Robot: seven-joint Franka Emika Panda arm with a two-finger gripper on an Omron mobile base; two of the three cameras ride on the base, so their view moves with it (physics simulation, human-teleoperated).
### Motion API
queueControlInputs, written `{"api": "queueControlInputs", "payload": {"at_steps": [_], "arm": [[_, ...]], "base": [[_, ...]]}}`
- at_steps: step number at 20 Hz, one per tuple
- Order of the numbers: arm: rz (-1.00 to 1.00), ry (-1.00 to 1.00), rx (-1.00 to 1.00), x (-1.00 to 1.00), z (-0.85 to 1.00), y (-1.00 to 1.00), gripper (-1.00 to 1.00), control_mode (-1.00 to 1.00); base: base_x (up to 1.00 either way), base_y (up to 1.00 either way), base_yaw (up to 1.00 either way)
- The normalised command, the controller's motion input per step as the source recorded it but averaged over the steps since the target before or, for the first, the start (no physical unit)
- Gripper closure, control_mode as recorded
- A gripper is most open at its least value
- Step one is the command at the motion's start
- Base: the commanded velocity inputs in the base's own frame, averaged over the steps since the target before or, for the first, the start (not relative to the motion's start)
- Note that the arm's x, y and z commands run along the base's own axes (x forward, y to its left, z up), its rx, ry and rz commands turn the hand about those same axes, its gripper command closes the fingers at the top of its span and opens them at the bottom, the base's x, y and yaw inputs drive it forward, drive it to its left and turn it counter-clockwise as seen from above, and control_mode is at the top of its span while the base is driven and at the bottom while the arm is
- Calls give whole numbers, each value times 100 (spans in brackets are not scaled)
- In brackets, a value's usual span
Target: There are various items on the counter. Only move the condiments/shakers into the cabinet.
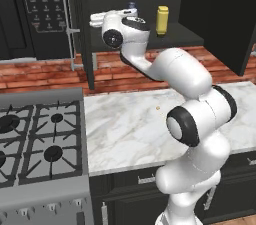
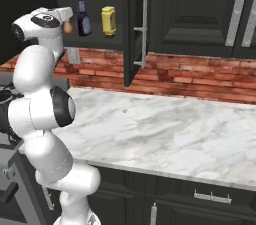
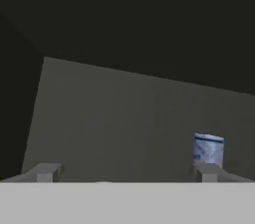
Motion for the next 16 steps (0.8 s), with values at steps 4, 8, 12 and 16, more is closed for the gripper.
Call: {"api": "queueControlInputs", "payload": {"at_steps": [4,8,12,16], "arm": [[-4,-20,2,-100,-2,-18,-100,-100],[-14,-4,14,-100,-14,-72,-100,-100],[-10,0,8,-100,-52,-98,-100,-100],[-4,0,9,-100,-76,-100,-100,-100]], "base": [[0,0,0],[0,0,0],[0,0,0],[0,0,0]]}}
